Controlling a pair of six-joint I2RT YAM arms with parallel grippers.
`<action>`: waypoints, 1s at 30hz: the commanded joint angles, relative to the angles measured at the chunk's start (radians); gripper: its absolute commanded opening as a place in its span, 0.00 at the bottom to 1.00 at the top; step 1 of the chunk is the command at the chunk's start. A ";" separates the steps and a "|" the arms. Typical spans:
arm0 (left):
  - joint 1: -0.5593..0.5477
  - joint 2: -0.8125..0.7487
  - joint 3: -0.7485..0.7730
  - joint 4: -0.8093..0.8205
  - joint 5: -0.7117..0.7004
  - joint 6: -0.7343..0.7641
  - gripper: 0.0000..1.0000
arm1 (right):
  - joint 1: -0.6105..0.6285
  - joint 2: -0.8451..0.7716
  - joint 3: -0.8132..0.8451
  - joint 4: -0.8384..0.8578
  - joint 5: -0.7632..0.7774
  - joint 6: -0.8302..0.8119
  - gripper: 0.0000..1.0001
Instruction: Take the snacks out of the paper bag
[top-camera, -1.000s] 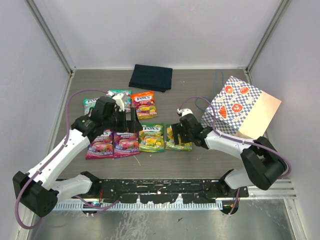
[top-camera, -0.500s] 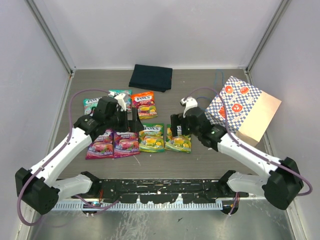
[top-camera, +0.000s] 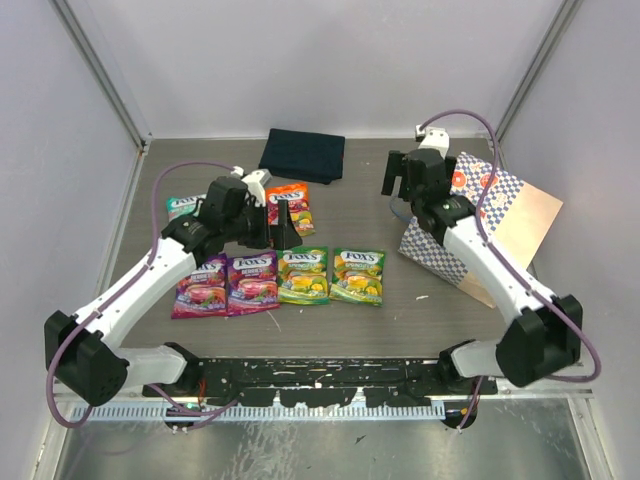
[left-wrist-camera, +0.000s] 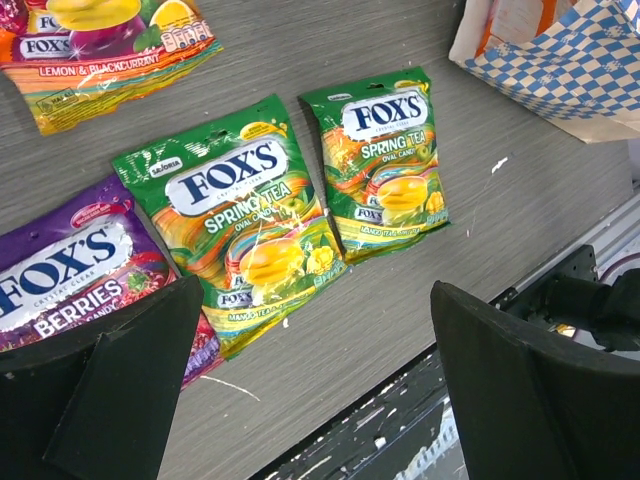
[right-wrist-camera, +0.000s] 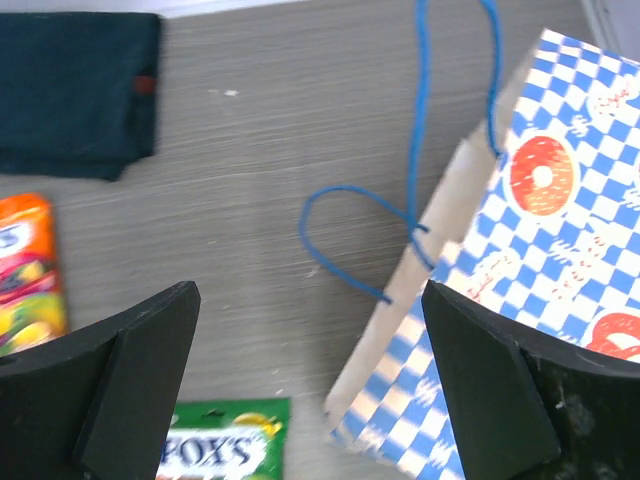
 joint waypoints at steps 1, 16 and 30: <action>-0.006 -0.008 0.036 0.055 0.014 0.015 0.99 | -0.095 0.108 0.081 0.087 0.048 -0.035 0.99; -0.031 0.015 0.037 0.032 -0.065 0.046 1.00 | -0.198 0.337 0.251 0.189 -0.138 -0.042 0.55; -0.183 0.247 0.218 0.020 -0.189 0.104 1.00 | -0.225 0.101 0.357 0.039 -0.444 -0.135 0.01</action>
